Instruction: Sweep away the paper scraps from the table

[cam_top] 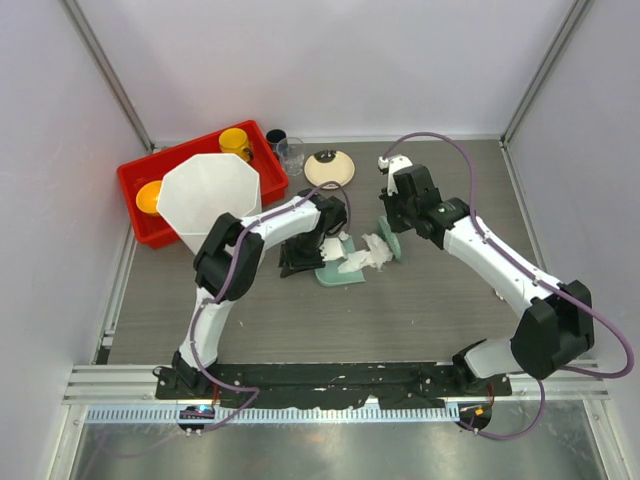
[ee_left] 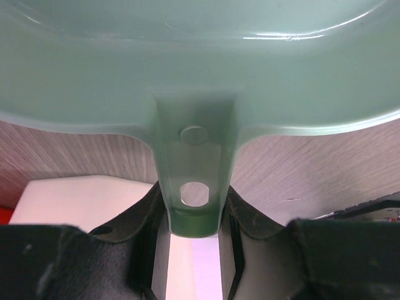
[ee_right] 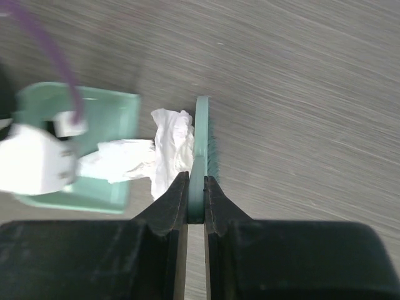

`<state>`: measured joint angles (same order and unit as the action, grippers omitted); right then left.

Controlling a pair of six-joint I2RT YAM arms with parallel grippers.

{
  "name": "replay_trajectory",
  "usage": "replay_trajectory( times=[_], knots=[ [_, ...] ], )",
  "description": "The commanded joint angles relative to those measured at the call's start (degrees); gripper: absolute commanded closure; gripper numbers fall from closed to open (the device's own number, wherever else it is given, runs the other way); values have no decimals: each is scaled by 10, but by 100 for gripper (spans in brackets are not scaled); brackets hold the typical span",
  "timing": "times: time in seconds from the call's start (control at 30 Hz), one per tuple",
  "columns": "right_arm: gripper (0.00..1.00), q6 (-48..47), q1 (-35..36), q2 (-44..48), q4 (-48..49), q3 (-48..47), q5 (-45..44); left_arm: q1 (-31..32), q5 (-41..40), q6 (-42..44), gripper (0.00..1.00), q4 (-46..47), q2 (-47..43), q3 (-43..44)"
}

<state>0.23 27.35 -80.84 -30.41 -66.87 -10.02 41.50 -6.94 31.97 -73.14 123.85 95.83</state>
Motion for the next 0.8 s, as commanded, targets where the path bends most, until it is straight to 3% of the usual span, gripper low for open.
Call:
replay_trajectory(
  times=[0.0,0.2,0.4,0.53,0.77],
  knots=[
    [99,84,11,27,40,5,145,-2,13,-3,100,-13,29,55],
    [99,138,14,57,59,-26,200,-2,45,-20,100,4,30,88],
    [99,92,13,66,-44,-84,58,-18,104,-38,100,67,-26,53],
    [99,56,14,89,-61,-113,33,-20,128,-44,100,118,-71,17],
    [99,14,14,107,-85,-171,-3,-19,143,-62,100,144,-90,32]
  ],
)
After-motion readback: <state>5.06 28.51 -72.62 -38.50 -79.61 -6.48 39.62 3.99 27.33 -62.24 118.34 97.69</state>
